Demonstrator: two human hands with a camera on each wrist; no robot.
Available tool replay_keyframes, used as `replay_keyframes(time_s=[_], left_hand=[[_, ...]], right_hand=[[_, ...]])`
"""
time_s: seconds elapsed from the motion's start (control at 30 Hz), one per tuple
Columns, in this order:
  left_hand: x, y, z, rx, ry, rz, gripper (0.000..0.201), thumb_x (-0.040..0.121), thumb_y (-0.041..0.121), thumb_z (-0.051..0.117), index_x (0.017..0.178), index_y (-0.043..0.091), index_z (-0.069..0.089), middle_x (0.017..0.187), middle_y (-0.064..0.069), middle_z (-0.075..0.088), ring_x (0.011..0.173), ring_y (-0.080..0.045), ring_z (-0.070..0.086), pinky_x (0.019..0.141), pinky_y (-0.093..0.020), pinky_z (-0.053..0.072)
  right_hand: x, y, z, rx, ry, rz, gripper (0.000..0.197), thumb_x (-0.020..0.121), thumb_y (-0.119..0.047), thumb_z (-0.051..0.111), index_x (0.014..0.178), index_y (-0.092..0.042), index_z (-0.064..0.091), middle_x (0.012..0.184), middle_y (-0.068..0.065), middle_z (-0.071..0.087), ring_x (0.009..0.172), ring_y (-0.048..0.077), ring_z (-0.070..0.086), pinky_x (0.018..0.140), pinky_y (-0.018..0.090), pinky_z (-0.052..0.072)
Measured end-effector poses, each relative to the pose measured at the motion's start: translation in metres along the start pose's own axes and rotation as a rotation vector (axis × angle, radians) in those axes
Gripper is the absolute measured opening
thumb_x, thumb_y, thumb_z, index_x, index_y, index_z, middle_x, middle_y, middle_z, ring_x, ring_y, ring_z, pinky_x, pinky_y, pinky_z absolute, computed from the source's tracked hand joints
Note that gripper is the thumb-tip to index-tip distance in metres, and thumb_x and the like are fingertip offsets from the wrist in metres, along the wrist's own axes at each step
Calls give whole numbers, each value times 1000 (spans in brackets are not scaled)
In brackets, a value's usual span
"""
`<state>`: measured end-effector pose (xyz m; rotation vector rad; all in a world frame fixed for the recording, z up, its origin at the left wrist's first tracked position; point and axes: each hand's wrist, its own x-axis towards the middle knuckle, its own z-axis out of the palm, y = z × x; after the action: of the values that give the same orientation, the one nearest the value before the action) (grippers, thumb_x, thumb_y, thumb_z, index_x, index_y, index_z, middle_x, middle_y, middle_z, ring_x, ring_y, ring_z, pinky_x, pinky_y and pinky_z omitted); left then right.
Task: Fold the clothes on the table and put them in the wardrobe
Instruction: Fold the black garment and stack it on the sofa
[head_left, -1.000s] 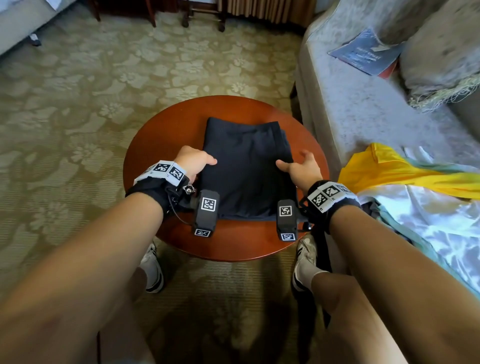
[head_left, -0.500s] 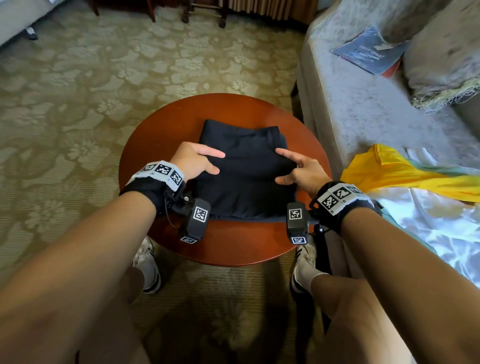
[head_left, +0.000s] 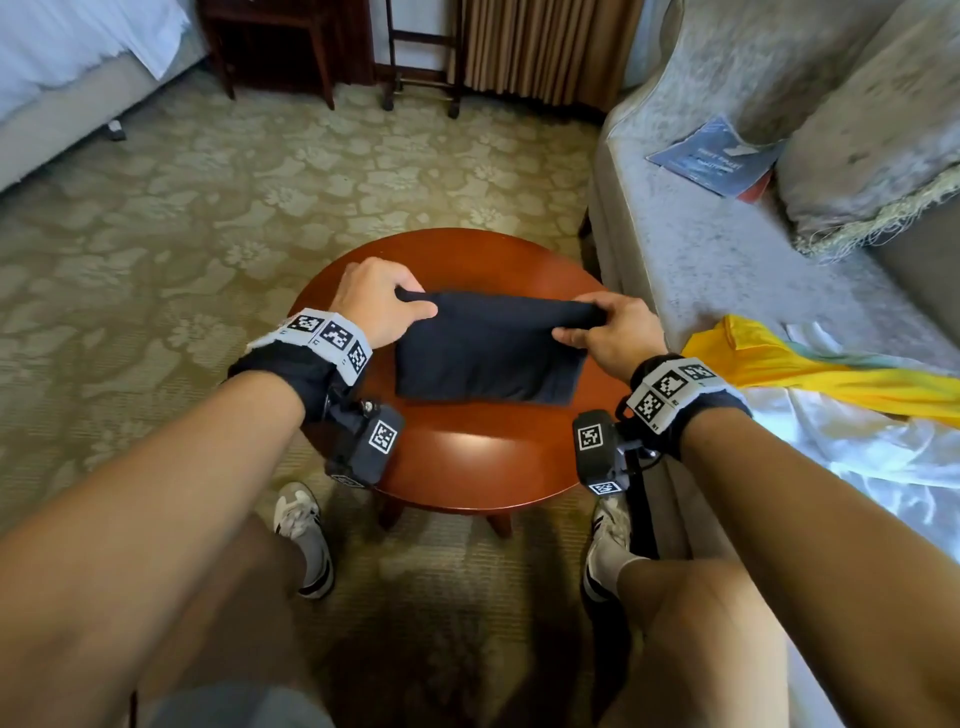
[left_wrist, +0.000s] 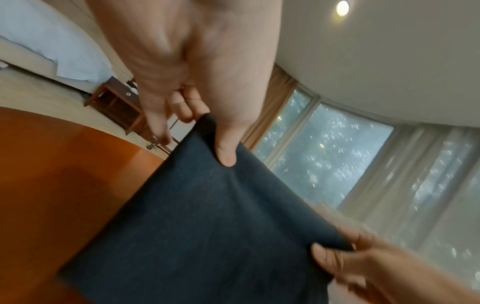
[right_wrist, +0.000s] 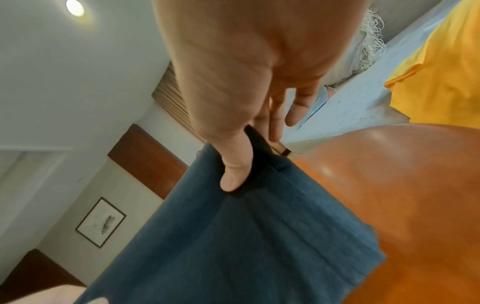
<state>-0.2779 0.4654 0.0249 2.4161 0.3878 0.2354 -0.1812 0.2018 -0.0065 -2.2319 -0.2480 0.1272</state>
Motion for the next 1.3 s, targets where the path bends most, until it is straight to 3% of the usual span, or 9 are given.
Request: replay_keyframes(time_s=[0.1, 0.23, 0.3, 0.5, 0.67, 0.9, 1.07, 1.2, 1.3], left_hand=[[-3, 4, -19, -241, -123, -68, 7, 82, 27, 75, 83, 26, 69, 102, 3, 66, 109, -23, 58, 98, -39, 45], [-7, 25, -30, -599, -230, -126, 5, 96, 10, 57, 92, 13, 58, 101, -12, 63, 94, -22, 60, 83, -32, 47], [-4, 30, -28, -566, -157, -121, 13, 98, 11, 54, 87, 18, 54, 89, -6, 60, 81, -17, 58, 72, -29, 48], [11, -3, 3, -327, -165, -242, 8, 97, 25, 55, 92, 18, 58, 102, -10, 62, 97, -30, 60, 90, -47, 50], [20, -30, 38, -274, -172, -343, 22, 94, 29, 59, 80, 15, 49, 81, -10, 49, 78, -25, 50, 72, -34, 38], [15, -40, 48, -507, -308, -597, 48, 72, 27, 85, 105, 0, 62, 104, -12, 69, 96, -28, 67, 86, -47, 56], [-2, -21, 45, -136, -381, -569, 51, 88, 51, 62, 106, 4, 55, 110, -15, 60, 109, -36, 61, 91, -45, 54], [-16, -8, 51, 90, -446, -509, 73, 97, 55, 42, 145, 1, 34, 140, -18, 48, 123, -35, 51, 72, -30, 45], [-20, -4, 53, -112, -400, -544, 71, 97, 53, 44, 142, -2, 36, 137, -18, 49, 123, -37, 49, 96, -37, 44]], right_hand=[[-6, -7, -12, 197, -61, 72, 27, 70, -15, 84, 92, -25, 73, 96, -2, 73, 98, 16, 66, 82, 27, 49], [-4, -22, -21, 516, -158, 176, 42, 67, -13, 79, 107, -6, 71, 104, 8, 75, 102, 25, 69, 80, 32, 51], [2, -26, -20, 542, -153, 217, 50, 66, -22, 81, 112, -6, 70, 106, 11, 74, 102, 29, 70, 83, 37, 56], [13, -5, 4, 424, -151, 360, 34, 79, -27, 81, 97, -1, 69, 102, 18, 73, 97, 36, 70, 90, 53, 56], [29, 28, 35, 306, -115, 404, 36, 73, -43, 82, 73, -12, 63, 78, 9, 70, 79, 31, 68, 75, 42, 58], [22, 29, 31, 374, -207, 550, 69, 59, -55, 86, 102, -5, 64, 78, 2, 66, 65, 18, 63, 57, 30, 47], [0, 10, 26, 216, -285, 550, 57, 69, -48, 85, 104, -9, 64, 92, 3, 72, 72, 18, 69, 51, 22, 49], [-19, 6, 25, 153, -390, 561, 60, 67, -49, 86, 106, -10, 63, 98, 6, 71, 84, 25, 70, 66, 34, 56], [-25, 31, 27, 194, -392, 577, 91, 42, -49, 96, 117, -8, 63, 102, 11, 75, 91, 36, 72, 89, 55, 56]])
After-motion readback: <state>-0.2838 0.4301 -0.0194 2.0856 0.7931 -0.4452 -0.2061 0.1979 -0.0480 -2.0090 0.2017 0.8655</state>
